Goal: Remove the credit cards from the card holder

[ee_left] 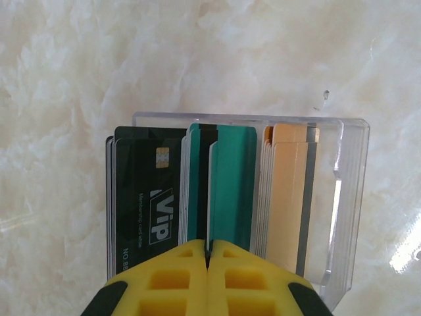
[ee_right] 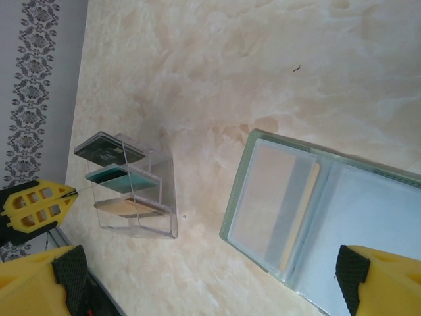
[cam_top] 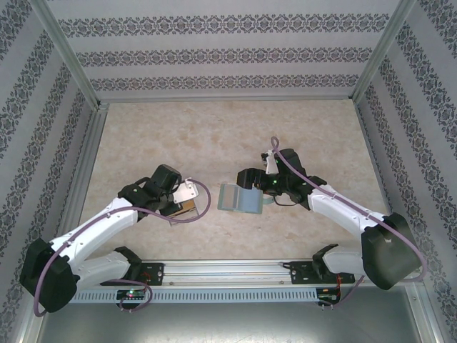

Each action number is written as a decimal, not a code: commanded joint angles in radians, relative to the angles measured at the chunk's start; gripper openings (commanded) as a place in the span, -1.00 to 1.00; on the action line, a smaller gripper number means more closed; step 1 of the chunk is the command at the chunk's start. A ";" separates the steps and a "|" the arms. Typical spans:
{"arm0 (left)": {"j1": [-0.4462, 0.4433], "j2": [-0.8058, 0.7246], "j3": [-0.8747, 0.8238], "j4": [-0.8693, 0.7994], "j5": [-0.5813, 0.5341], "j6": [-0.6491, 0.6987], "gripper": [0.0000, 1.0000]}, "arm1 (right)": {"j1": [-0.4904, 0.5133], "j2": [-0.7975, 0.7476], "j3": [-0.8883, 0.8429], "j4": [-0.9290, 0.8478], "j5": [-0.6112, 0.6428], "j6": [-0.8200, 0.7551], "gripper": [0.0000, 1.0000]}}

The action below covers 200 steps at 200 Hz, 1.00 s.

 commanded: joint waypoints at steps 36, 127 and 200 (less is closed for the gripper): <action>-0.010 0.054 -0.005 0.069 0.035 -0.001 -1.00 | 0.012 0.000 -0.005 0.010 0.020 0.010 0.96; -0.010 0.062 -0.048 0.113 -0.069 -0.020 -0.57 | 0.019 0.004 -0.005 0.015 0.017 0.013 0.97; -0.004 0.089 -0.055 0.161 -0.168 -0.043 -0.47 | 0.023 -0.005 -0.013 0.016 0.021 0.018 0.96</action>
